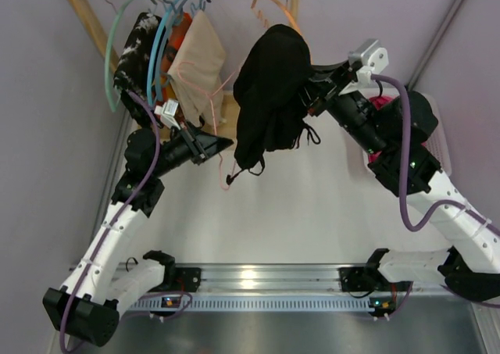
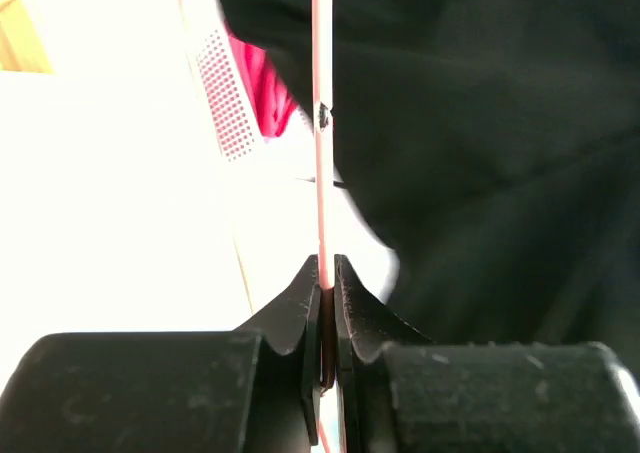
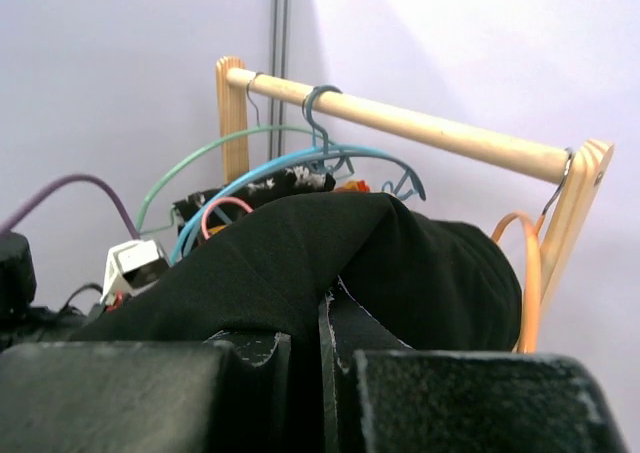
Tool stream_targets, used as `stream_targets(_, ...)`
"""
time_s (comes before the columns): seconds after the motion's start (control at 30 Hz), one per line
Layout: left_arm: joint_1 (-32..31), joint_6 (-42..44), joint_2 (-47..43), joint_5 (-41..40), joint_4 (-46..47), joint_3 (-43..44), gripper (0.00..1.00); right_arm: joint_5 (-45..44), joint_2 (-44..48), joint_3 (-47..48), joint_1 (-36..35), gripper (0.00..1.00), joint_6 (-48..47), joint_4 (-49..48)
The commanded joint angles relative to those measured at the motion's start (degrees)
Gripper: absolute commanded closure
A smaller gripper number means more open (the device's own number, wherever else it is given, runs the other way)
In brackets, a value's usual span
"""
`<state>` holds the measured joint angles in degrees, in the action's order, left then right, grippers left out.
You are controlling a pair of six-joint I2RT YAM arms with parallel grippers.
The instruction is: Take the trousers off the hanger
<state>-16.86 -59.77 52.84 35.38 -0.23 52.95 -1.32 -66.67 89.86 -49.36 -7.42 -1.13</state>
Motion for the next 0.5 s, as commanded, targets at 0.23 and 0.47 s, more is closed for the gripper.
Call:
stream_targets(0.23,0.5,4.5,-2.7,-0.7,-1.6,-2.2,1.00,3.8,2.6,10.5,0.4,1.00,2.4,-7.8)
stream_targets(0.47,0.6,6.2,-3.3,-0.4,-2.1,-3.2,1.00,1.6,4.0,14.3,0.8,1.00,2.0,-7.6)
